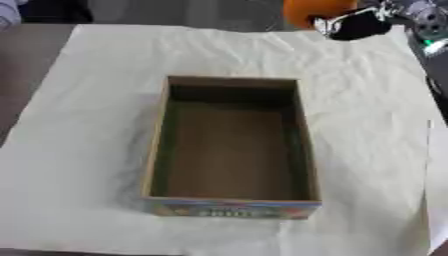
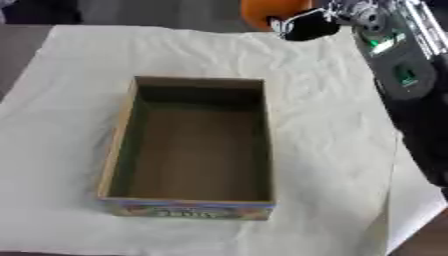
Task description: Pick up objects on the table and place them in the box.
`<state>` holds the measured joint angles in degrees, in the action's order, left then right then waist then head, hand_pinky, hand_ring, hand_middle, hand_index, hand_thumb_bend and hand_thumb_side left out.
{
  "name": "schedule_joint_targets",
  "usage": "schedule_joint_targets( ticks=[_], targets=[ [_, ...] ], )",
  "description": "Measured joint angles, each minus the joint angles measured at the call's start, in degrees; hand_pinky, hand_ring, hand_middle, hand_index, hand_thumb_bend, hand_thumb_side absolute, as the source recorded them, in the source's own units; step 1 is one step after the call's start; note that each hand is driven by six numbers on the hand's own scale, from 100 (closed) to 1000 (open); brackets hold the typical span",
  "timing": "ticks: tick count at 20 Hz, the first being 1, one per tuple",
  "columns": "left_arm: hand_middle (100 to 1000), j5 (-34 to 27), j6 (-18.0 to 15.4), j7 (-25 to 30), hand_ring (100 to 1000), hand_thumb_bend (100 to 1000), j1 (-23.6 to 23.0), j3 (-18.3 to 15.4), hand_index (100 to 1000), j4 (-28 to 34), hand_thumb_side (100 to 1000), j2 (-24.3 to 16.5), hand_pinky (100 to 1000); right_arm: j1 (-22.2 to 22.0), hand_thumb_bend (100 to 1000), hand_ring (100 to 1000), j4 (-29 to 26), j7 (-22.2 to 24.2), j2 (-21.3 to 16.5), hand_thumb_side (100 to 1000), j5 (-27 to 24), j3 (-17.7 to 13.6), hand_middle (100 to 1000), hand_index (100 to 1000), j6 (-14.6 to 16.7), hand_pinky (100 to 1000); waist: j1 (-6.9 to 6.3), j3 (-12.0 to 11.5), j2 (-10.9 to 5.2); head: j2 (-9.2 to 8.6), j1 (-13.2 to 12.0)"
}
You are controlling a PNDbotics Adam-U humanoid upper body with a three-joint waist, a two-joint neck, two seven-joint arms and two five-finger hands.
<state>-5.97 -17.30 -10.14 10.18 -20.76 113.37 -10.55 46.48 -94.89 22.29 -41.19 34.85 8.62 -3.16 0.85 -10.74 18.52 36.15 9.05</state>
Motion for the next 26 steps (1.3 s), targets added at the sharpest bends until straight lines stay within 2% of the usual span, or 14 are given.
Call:
schedule_joint_targets(
  ticks=[9, 26],
  targets=[
    [660, 0.00, 0.12, 0.11, 540, 100, 0.01, 0.00, 708, 0.00, 762, 0.00, 411, -1.15, 100, 1000, -1.23, 2.40, -0.07, 207, -1.78, 3.68, 546, 564, -1.37, 735, 0.02, -0.35, 0.00, -0.01, 0.12],
    [660, -0.03, 0.31, 0.30, 540, 100, 0.41, 0.00, 705, 0.00, 761, 0.00, 411, -2.09, 100, 1000, 1.33, 9.65, 1.69, 204, -3.78, 11.06, 549, 565, -0.21, 729, 0.35, -0.98, 0.03, -0.01, 0.64]
  ],
)
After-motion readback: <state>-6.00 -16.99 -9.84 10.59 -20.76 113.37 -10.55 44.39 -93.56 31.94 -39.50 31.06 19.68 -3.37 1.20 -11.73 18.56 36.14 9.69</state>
